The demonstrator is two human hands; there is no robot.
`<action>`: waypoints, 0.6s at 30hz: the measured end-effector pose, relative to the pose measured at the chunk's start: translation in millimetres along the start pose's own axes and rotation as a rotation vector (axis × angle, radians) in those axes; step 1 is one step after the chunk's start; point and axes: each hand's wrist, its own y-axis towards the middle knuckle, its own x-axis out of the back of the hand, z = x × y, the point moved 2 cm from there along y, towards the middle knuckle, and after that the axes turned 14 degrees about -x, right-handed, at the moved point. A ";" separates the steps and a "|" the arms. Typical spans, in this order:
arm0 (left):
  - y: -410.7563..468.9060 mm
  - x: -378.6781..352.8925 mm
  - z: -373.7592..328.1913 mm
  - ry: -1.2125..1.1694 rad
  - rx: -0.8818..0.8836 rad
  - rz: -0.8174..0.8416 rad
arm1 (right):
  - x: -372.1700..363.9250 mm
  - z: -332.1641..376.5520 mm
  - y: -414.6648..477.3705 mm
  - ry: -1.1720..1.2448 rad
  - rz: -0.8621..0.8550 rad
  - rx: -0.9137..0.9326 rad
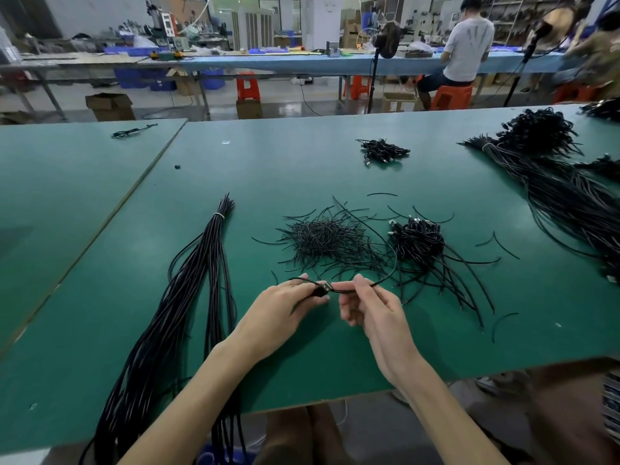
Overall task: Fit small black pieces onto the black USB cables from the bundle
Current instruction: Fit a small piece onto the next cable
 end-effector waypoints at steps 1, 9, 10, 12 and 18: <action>-0.8 -0.7 1.0 0.002 0.010 0.019 | 0.2 -0.5 0.2 -0.003 0.013 -0.001; 0.0 -0.1 7.2 -0.092 0.025 -0.044 | -4.0 0.1 -1.4 -0.178 0.076 0.039; 0.4 0.6 6.8 -0.129 0.033 -0.074 | -3.6 -0.1 -1.3 -0.181 0.073 0.042; -0.7 3.1 6.5 -0.171 0.064 -0.135 | -3.7 -0.5 -1.0 -0.196 0.067 0.042; 4.6 10.8 6.7 -0.432 0.112 -0.128 | -8.6 0.4 -2.1 -0.326 0.128 0.033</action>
